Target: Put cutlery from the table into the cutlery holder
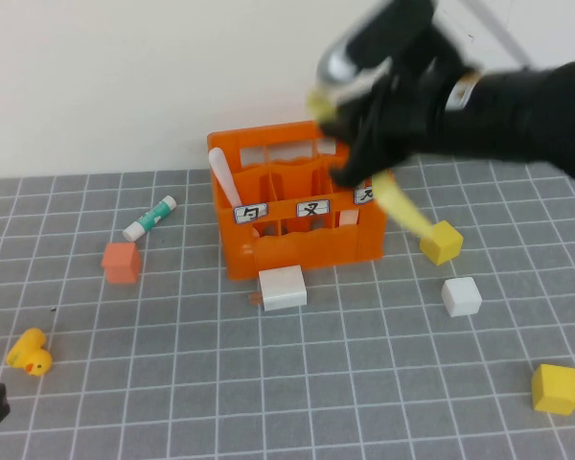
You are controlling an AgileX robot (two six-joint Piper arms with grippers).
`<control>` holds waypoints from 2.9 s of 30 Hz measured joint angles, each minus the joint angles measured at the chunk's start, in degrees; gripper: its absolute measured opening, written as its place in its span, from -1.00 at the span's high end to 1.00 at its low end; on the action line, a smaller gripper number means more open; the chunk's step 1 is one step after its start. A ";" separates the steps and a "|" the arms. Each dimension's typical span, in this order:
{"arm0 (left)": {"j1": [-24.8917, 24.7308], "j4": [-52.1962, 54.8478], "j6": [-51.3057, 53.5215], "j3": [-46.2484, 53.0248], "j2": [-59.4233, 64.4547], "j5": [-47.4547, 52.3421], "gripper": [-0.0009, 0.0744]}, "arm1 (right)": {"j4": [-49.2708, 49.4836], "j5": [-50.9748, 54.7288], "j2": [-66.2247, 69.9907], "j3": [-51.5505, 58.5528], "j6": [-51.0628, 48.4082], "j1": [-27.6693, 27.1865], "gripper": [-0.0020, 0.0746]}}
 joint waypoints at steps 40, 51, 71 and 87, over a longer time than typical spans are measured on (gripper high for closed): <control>0.00 -2.30 0.00 0.00 0.00 0.00 0.98 | 1.68 -52.12 18.22 0.00 14.84 0.00 0.46; 0.00 -2.55 0.00 0.00 0.00 0.00 0.98 | -1.74 -52.39 23.51 0.00 18.03 0.00 0.46; 0.00 -2.55 0.00 0.00 0.00 -0.09 0.98 | -3.37 -52.39 23.30 0.13 18.24 0.00 0.06; 0.00 -2.55 1.10 2.92 -7.08 -7.23 0.98 | -22.46 -10.83 -9.10 0.67 15.27 0.00 0.94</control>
